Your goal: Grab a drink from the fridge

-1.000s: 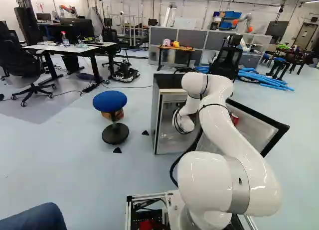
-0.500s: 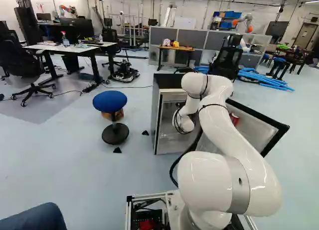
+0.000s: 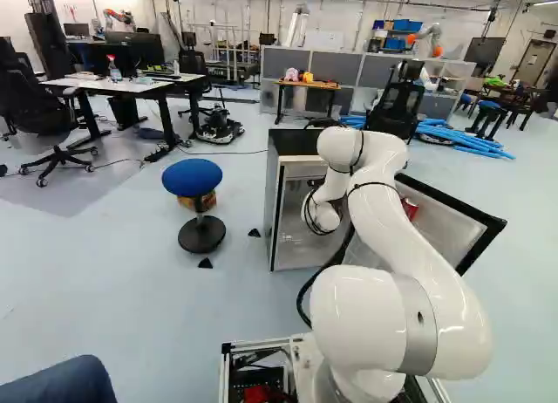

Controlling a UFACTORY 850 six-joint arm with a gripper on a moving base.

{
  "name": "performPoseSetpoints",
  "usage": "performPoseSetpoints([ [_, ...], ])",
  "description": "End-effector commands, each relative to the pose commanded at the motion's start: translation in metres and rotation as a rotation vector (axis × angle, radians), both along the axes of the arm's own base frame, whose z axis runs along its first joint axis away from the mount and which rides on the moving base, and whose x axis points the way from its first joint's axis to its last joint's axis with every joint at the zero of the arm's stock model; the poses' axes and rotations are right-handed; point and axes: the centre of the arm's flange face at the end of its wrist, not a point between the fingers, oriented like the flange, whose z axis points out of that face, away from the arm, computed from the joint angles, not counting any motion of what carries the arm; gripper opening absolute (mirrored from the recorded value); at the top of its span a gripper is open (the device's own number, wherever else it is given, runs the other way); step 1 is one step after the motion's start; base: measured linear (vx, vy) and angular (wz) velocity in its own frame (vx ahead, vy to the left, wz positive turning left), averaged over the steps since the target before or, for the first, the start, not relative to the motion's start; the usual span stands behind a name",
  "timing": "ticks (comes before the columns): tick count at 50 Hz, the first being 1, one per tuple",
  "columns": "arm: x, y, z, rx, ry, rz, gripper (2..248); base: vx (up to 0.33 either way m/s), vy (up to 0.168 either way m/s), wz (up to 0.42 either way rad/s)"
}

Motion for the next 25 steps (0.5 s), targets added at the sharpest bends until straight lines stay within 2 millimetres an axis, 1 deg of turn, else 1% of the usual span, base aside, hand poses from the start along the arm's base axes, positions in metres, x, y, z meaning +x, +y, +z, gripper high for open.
performPoseSetpoints([
  [25,-0.021,0.009,0.008,0.011,0.038,0.004,91,0.0,0.0,0.0],
])
